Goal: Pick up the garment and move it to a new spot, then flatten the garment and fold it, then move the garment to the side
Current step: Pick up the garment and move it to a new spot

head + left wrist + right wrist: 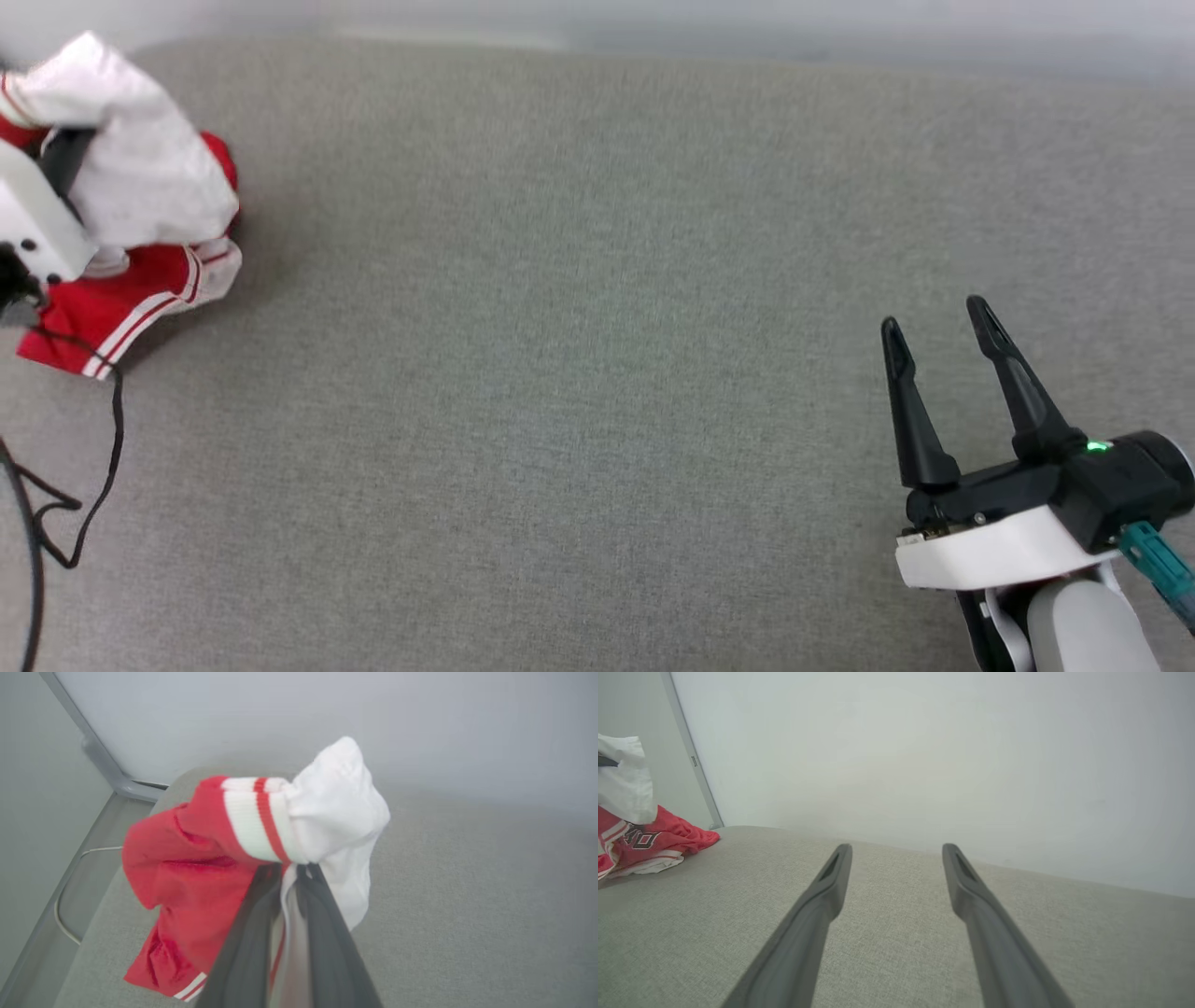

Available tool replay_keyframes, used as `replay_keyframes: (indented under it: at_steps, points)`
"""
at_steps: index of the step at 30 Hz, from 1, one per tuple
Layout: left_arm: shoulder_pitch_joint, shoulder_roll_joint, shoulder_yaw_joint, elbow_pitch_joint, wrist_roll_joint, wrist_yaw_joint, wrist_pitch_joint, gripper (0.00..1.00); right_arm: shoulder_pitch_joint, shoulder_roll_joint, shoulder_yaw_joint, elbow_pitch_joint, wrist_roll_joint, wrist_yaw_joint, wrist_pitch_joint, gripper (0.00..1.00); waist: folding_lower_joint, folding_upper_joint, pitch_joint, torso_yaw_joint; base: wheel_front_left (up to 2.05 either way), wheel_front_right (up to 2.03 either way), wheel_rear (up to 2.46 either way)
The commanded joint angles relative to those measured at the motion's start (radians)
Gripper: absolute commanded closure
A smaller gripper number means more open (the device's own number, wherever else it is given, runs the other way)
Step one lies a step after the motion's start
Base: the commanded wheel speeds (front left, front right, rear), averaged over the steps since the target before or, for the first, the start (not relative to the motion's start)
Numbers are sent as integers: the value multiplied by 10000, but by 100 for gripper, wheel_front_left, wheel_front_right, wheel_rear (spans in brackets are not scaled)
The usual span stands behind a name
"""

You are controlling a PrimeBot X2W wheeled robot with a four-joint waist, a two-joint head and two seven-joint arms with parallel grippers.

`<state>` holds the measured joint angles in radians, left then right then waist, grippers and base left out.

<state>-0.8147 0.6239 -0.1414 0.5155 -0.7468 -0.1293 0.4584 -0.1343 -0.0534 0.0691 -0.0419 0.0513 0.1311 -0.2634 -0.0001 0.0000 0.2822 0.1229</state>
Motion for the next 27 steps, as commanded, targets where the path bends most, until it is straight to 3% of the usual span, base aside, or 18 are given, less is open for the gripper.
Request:
replay_keyframes:
  at_steps: [1,7,11,15,18,22,27]
  points:
    - [-178,8,-138,-330,-18,-17,-207,100,167,45,-63,21,126,-7,-22,0,1,0,-618,-196,0,0,0]
    - [-556,-219,-667,-1464,-51,-18,-756,100,364,45,-112,94,395,-7,-21,0,1,0,-1190,-544,0,0,0]
    - [-932,-747,-994,-2335,46,64,-992,100,457,47,-185,110,585,-7,-22,0,1,0,-1458,-969,0,0,0]
    - [-1471,-1602,-1347,-2926,61,205,-1183,100,480,48,-298,115,731,-7,-21,0,1,0,-1596,-1547,0,0,0]
    - [-2102,-2592,-1682,-3111,-7,317,-1424,100,527,40,-525,124,909,-7,-22,0,1,0,-1612,-1945,0,0,0]
    - [-2951,-3840,-2124,-2886,21,346,-1932,100,476,44,-767,163,1096,-7,-22,0,1,0,-1540,-2476,0,0,0]
    - [-3076,-4871,-2255,-2342,-165,325,-2865,100,507,46,-1086,151,1287,-7,-21,0,1,0,-1459,-2932,0,0,0]
